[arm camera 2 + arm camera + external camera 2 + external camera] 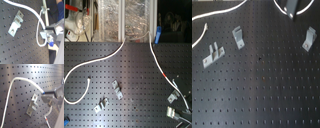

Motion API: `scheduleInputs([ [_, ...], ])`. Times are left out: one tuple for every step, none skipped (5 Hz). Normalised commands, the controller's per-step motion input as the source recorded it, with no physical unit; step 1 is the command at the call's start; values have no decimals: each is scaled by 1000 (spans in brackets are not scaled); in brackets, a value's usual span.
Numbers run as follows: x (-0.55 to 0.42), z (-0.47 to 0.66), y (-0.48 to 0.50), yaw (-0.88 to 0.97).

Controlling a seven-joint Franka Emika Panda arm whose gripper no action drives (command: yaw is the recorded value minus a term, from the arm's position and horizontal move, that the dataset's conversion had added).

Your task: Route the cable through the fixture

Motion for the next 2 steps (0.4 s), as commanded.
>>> scheduleInputs([
  [-59, 149, -40, -788],
  [-4, 16, -32, -11],
])
